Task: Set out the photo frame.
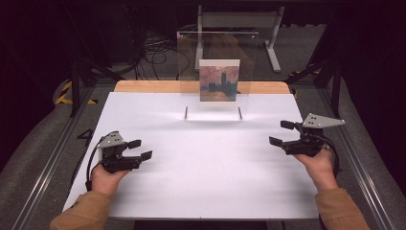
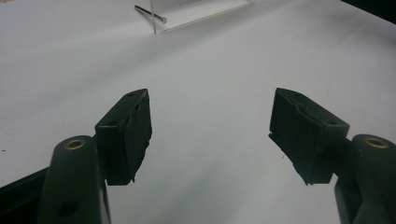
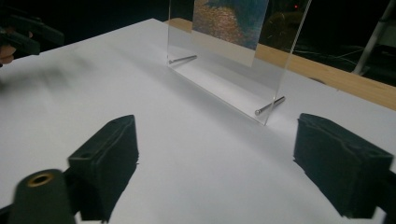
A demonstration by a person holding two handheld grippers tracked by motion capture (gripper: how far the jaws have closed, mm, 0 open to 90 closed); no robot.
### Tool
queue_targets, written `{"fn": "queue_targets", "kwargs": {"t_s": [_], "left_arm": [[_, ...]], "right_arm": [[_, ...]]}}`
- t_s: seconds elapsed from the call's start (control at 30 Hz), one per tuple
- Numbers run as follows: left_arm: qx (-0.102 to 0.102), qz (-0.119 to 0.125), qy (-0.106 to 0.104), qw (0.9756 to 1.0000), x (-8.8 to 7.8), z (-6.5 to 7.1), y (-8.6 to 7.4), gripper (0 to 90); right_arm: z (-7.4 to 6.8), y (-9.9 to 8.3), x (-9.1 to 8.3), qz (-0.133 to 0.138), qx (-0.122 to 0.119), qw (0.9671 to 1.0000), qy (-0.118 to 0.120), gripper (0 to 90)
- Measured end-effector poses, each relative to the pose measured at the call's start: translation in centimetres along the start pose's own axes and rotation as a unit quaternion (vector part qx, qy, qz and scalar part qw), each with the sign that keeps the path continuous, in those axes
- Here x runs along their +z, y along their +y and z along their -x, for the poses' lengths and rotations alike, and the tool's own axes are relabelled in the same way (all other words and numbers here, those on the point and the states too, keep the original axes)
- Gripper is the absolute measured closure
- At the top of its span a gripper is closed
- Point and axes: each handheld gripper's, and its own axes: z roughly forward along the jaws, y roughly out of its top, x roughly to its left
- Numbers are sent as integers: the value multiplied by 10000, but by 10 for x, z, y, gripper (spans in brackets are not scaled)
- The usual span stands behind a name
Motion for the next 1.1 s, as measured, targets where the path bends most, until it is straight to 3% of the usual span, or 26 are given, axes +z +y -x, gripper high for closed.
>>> {"fn": "queue_targets", "kwargs": {"t_s": [0.1, 0.2, 0.47, 0.73, 0.83, 1.1], "left_arm": [[-33, 19, -39, 10000, 0, 2, -3, 295], [-42, 67, -32, 10000, 1, 3, -4, 292], [233, 176, -70, 9995, 3, 9, -3, 287], [275, 238, -76, 9993, 5, 10, -6, 277], [189, 252, -95, 9995, 6, 10, -7, 264], [120, 314, -90, 9994, 5, 5, -9, 259]], "right_arm": [[-7, -4, -7, -35, -14, 10000, 10, 57], [-16, -10, -16, 130, -38, 9999, -37, 36], [-29, -33, -18, 217, 110, 9997, -82, 8], [-28, -57, -8, 63, 108, 9996, -235, 0], [-27, -66, -3, 8, 158, 9993, -349, 0], [-24, -73, 2, 9, 265, 9989, -375, 0]]}}
